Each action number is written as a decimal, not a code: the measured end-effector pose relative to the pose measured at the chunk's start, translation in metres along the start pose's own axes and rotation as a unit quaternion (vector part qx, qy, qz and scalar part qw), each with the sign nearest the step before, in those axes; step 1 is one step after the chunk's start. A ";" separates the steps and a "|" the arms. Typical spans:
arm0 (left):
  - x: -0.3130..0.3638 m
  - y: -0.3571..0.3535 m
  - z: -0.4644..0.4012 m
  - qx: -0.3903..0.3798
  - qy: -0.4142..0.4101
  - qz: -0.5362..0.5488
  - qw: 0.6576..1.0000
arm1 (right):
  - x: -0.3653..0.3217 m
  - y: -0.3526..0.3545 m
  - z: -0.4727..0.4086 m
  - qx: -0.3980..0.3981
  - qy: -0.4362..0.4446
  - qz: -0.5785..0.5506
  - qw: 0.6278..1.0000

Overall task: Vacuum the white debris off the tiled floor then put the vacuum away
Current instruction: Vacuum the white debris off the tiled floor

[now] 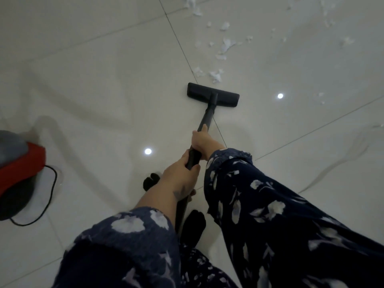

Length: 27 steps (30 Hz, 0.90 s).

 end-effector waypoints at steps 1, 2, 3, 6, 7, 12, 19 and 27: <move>0.006 0.003 0.000 -0.015 -0.001 0.000 1.000 | 0.001 0.011 -0.003 0.009 -0.017 -0.006 1.000; 0.011 0.005 0.000 -0.032 0.000 0.008 0.999 | 0.001 0.019 -0.007 0.022 -0.018 -0.046 0.999; 0.017 0.007 0.001 -0.047 0.002 0.019 0.999 | 0.002 0.026 -0.010 0.018 -0.024 -0.143 0.989; 0.037 0.021 0.000 -0.041 -0.003 0.054 0.998 | -0.005 0.040 -0.021 0.021 -0.070 -0.487 0.870; 0.044 0.025 -0.004 -0.031 -0.005 0.066 0.997 | -0.010 0.049 -0.025 0.032 -0.055 -0.500 0.864; 0.073 0.041 -0.026 0.000 -0.001 0.083 0.997 | -0.032 0.078 -0.040 -0.020 -0.085 -0.575 0.814; 0.116 0.060 -0.032 0.001 0.017 0.099 0.995 | -0.039 0.094 -0.035 -0.039 -0.095 -0.569 0.816; 0.175 0.065 -0.062 0.025 -0.030 0.079 0.996 | -0.035 0.159 -0.068 -0.002 -0.056 -0.441 0.896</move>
Point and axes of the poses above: each hand's wrist, its own z-axis away from the middle knuckle, its own y-axis out of the back of the hand, x = y × z, the point moved 5 cm from there along -z, towards the middle knuckle, and after that the axes turned 4 degrees about y, right-handed, at the moved point
